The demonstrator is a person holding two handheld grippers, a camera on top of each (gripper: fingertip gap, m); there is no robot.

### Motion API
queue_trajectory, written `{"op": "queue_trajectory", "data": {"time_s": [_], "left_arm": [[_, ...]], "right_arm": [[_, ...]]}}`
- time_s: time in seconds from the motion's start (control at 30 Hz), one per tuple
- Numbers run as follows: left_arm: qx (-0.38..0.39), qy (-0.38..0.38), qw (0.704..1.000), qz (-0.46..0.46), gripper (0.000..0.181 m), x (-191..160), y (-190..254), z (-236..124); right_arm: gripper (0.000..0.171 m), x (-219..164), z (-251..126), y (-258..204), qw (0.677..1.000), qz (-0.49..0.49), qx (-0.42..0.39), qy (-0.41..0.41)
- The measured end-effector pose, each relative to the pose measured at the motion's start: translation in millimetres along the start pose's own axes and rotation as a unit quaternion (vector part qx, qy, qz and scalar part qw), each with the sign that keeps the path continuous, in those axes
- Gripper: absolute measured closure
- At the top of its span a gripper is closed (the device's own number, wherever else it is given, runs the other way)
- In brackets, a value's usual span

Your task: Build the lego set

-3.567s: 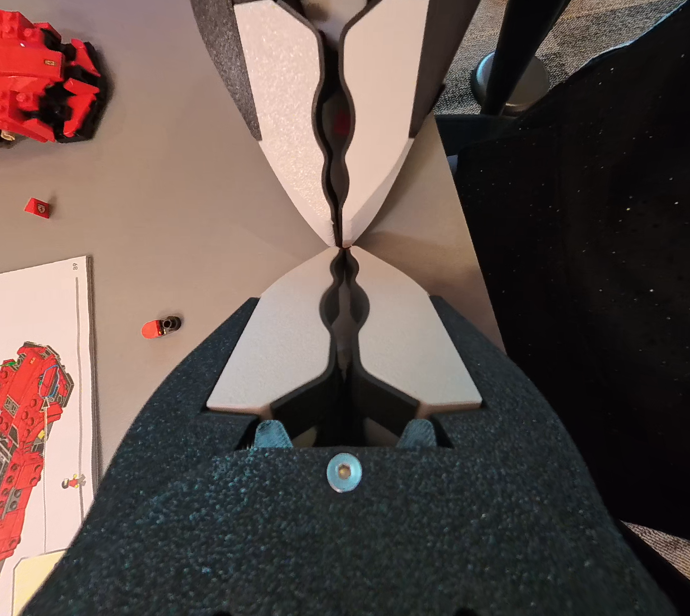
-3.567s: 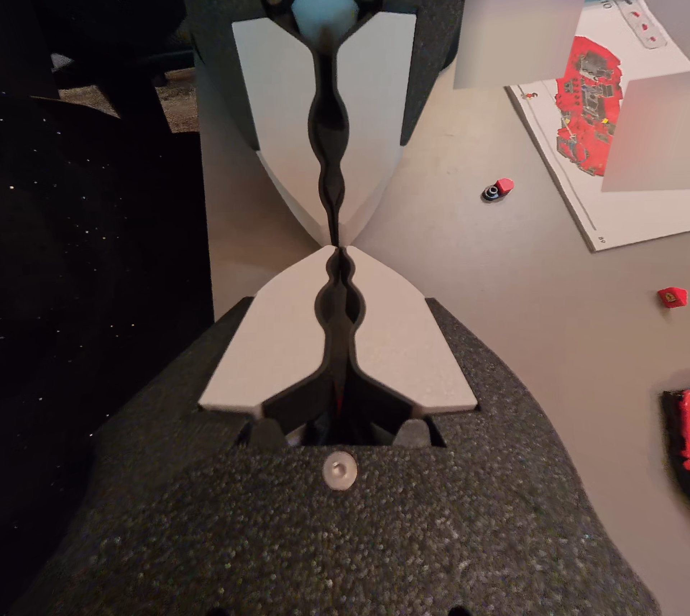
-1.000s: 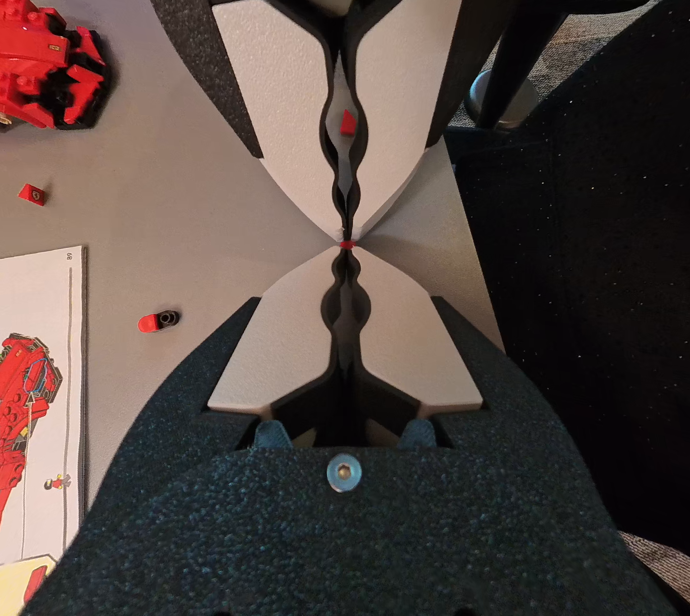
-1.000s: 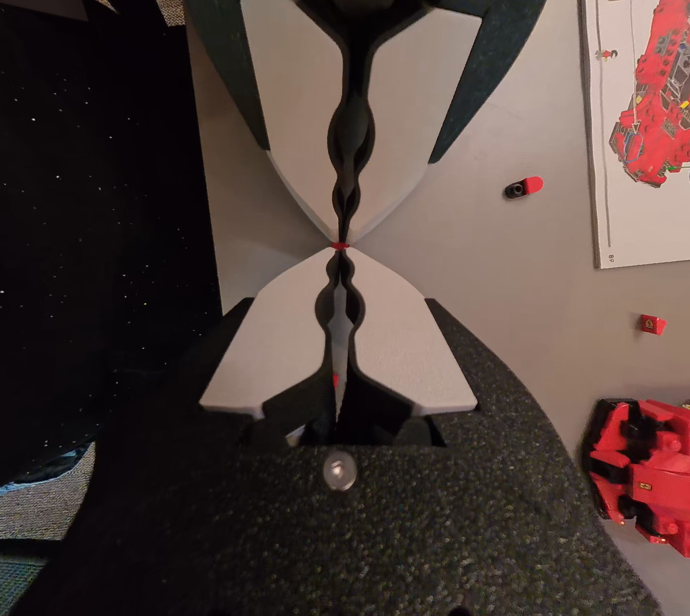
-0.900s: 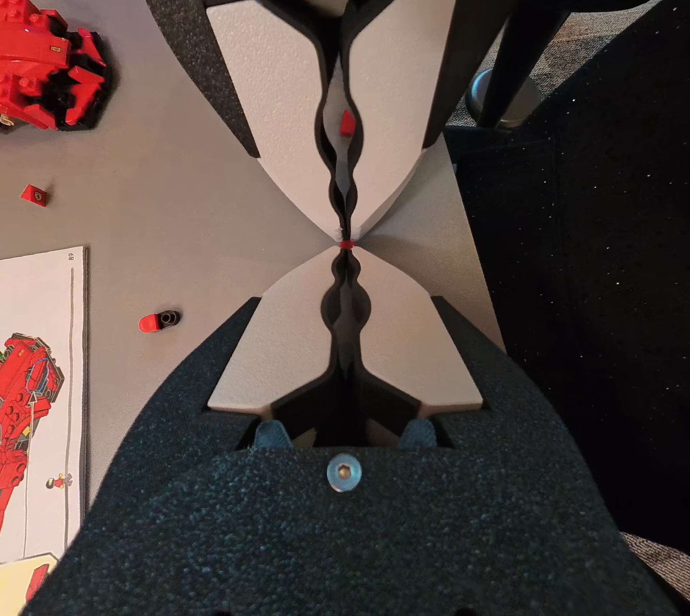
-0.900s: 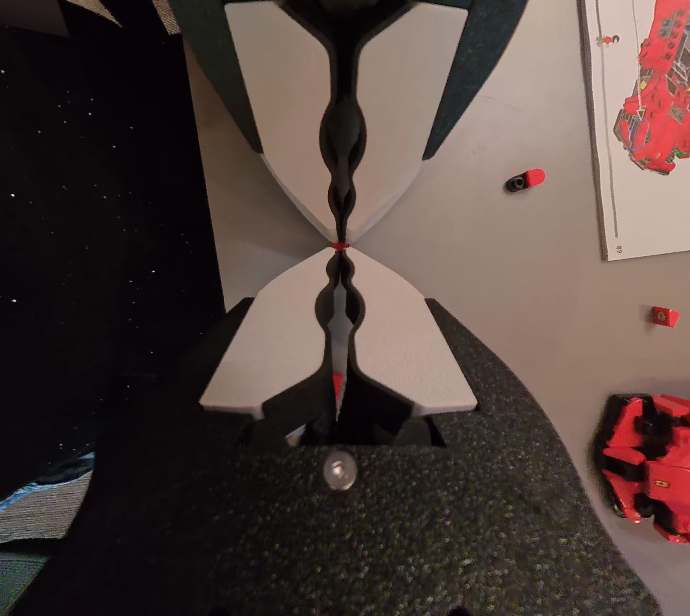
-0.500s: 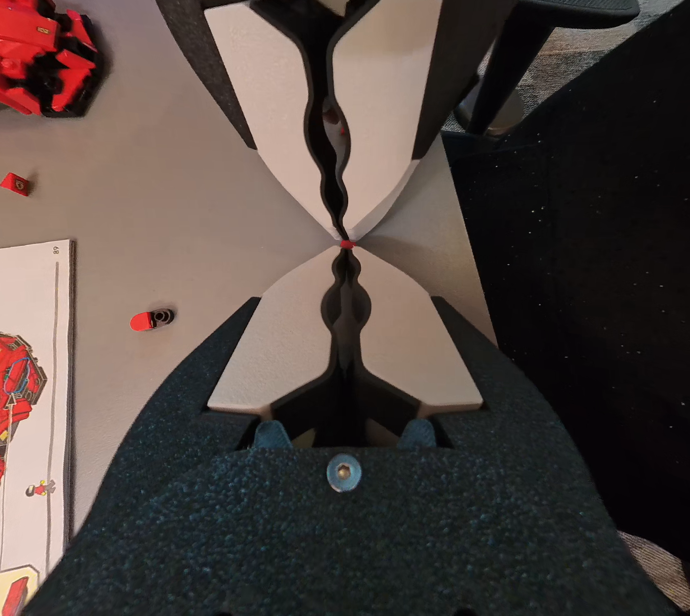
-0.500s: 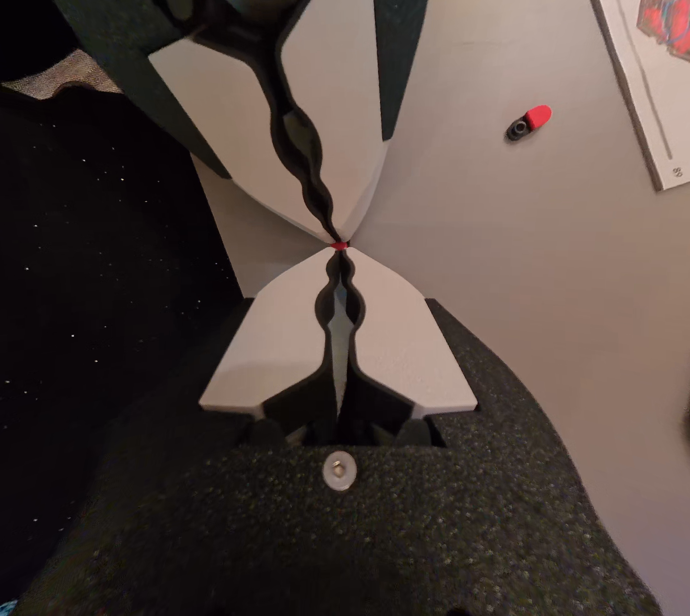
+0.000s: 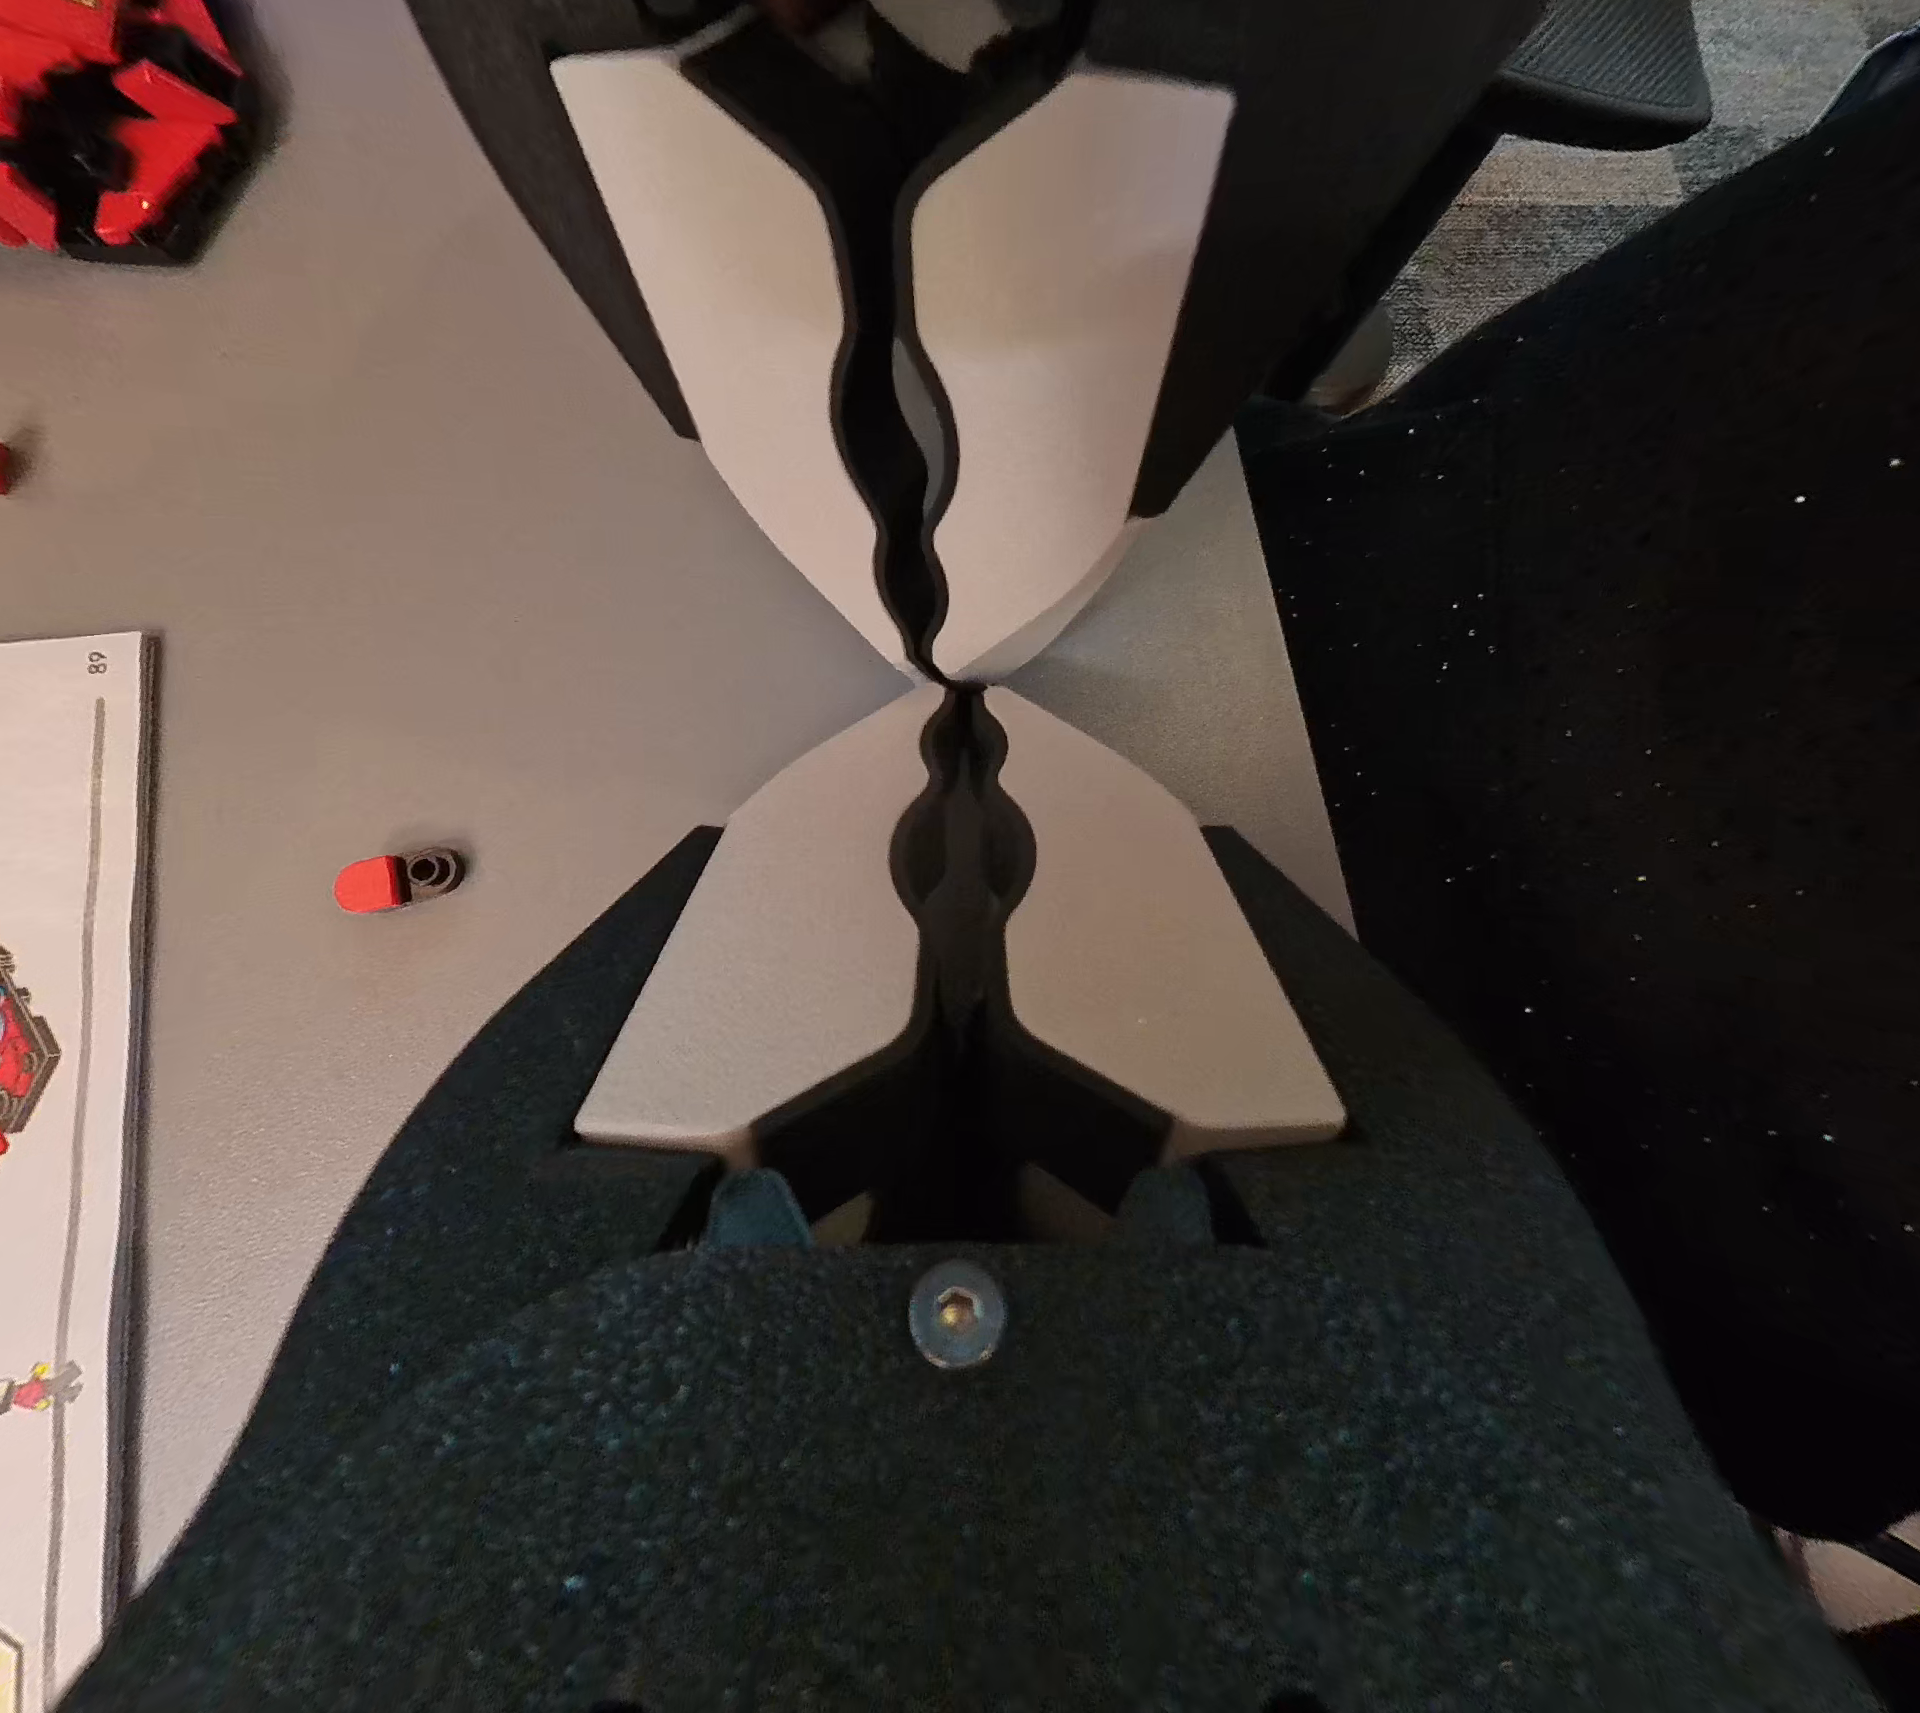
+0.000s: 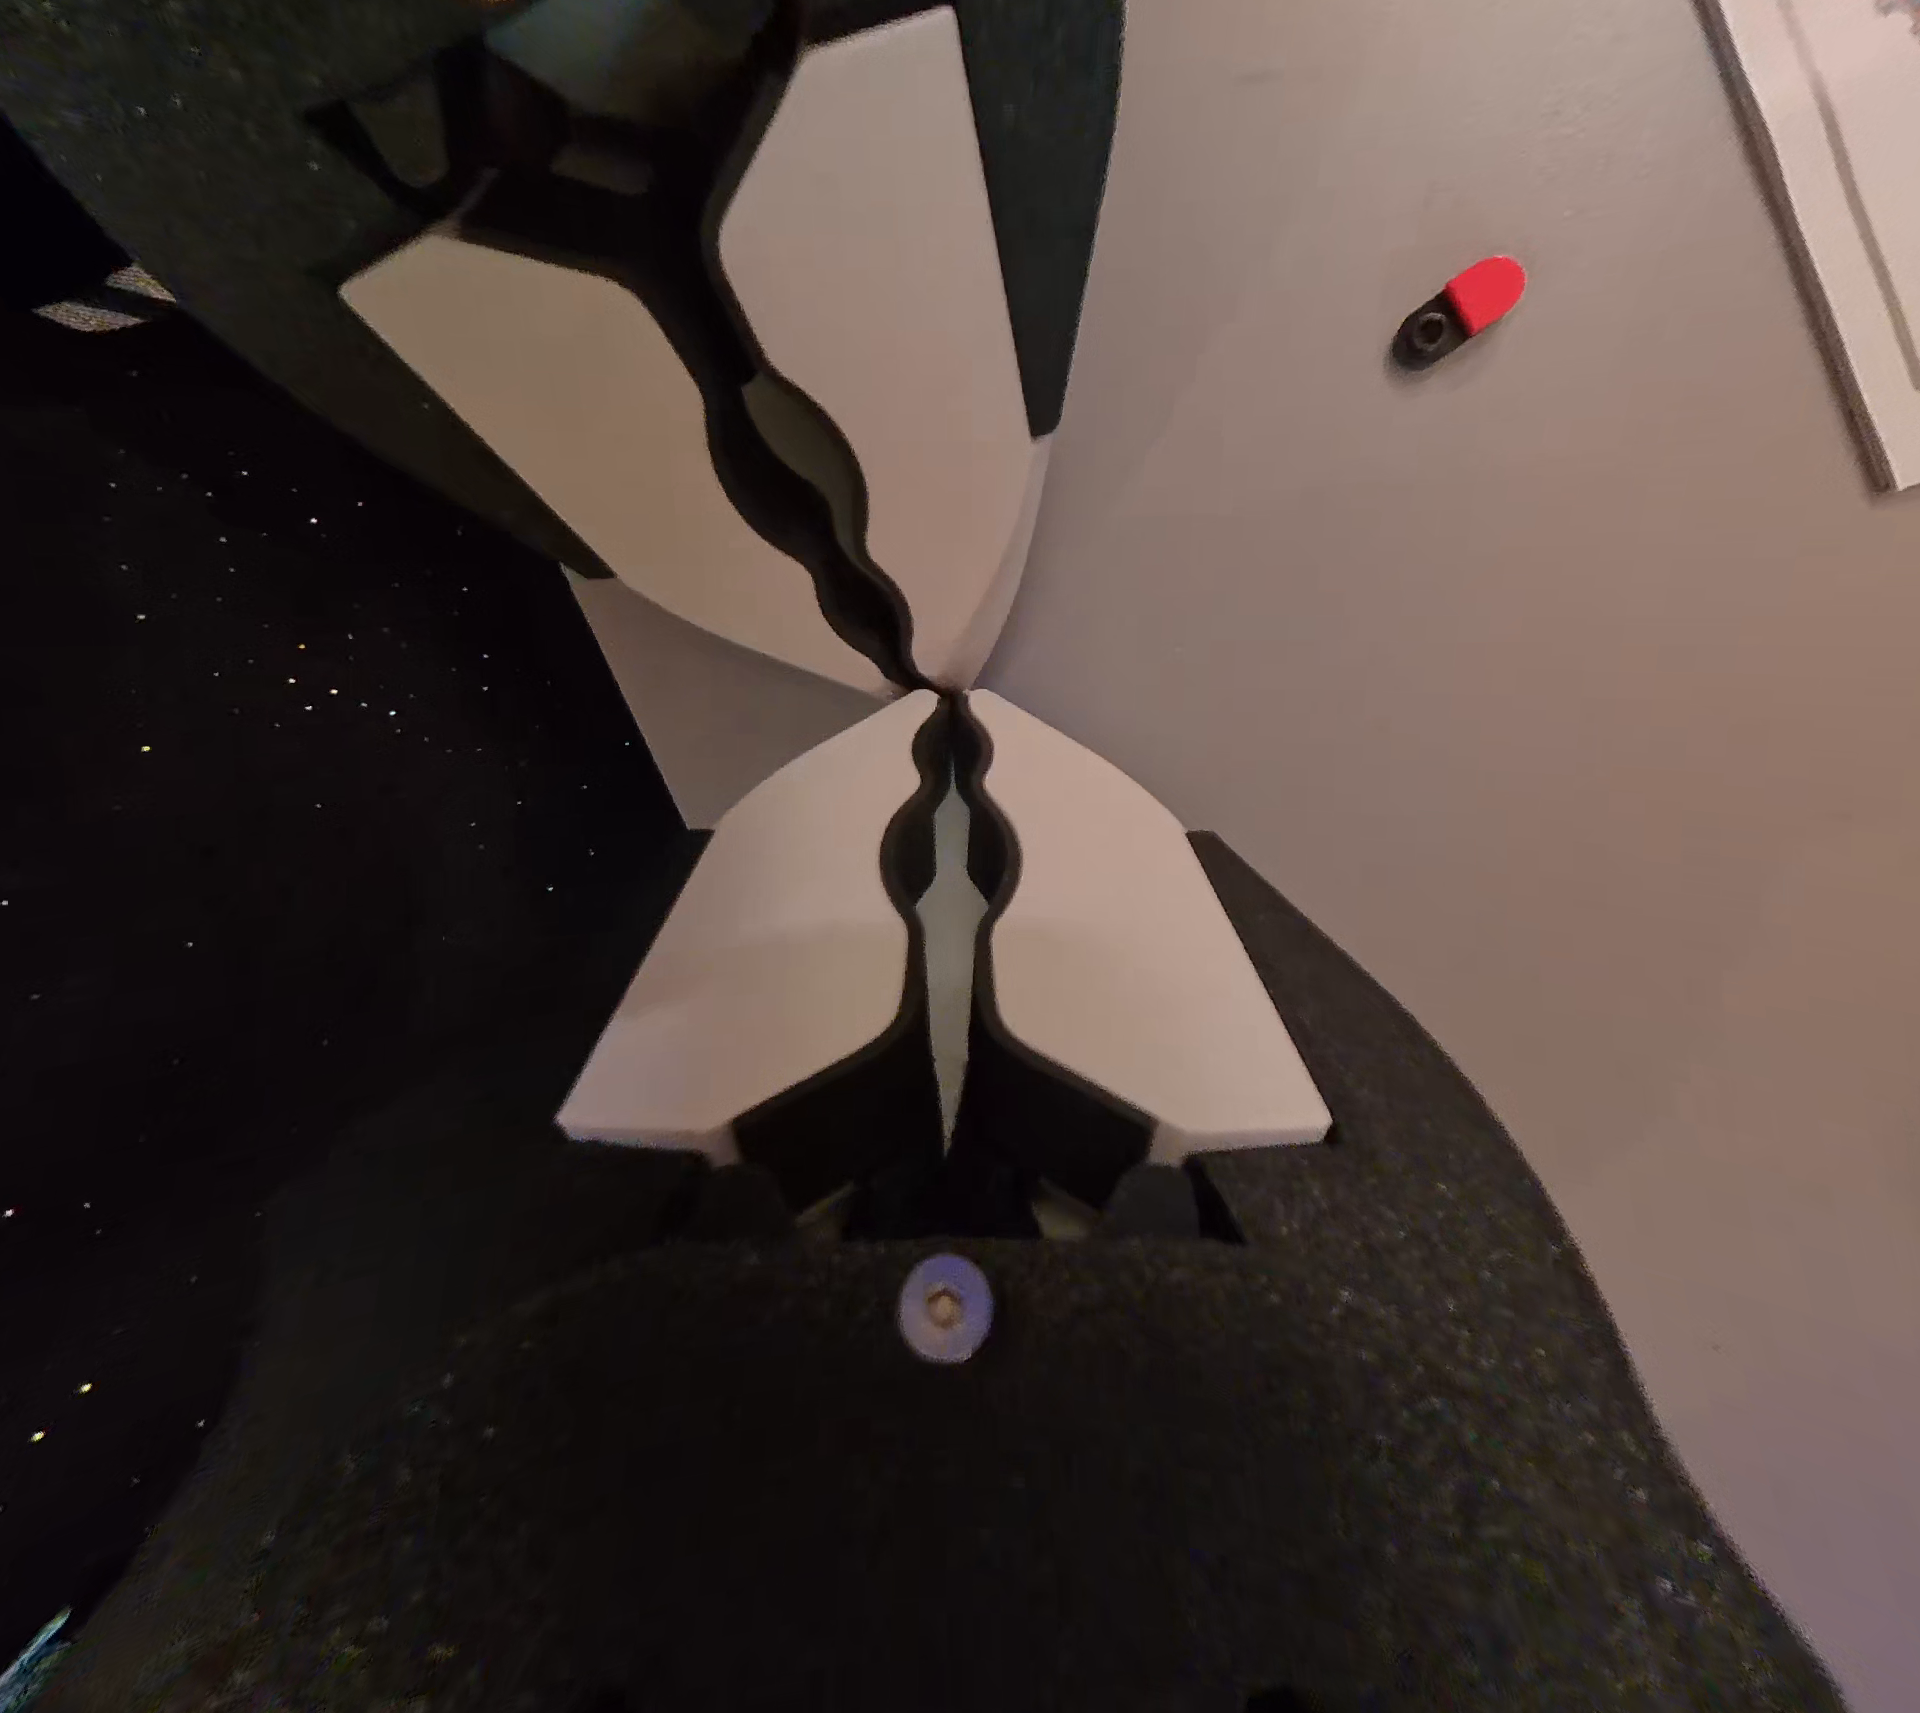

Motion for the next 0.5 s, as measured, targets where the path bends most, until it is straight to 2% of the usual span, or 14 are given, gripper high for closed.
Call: {"op": "queue_trajectory", "data": {"time_s": [0.13, 0.27, 0.37, 0.4, 0.43, 0.5], "left_arm": [[-0.006, 0.0, 1.0, -0.005, 0.18, 0, 0, -1], [0.006, -0.001, 1.0, 0.006, 0.177, 1, 0, -3], [-0.01, 0.035, 0.999, 0.024, 0.173, 10, 7, -11], [-0.009, 0.051, 0.998, 0.027, 0.169, 13, 7, -15], [-0.003, 0.061, 0.998, 0.029, 0.166, 15, 7, -18], [0.004, 0.054, 0.998, 0.037, 0.167, 13, 7, -18]], "right_arm": [[0.171, 0, 0, 0, 0.999, -0.003, -0.018, 0.035], [0.171, -1, -8, 4, 0.993, -0.043, -0.025, 0.111], [0.171, -9, -22, 3, 0.983, -0.074, -0.037, 0.163], [0.158, -13, -22, 2, 0.98, -0.09, -0.046, 0.171], [0.129, -17, -21, 1, 0.98, -0.096, -0.05, 0.169], [0.125, -25, -16, -6, 0.981, -0.103, -0.039, 0.159]]}}
Point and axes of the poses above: each gripper's, where its closed fingertips meet, z out along the fingers, x out of its top, y = z × x across the jaws, the point moved 1 cm from there along -z, back along the fingers, and after that the axes turned 8 degrees about -x, right-handed, at the moved point
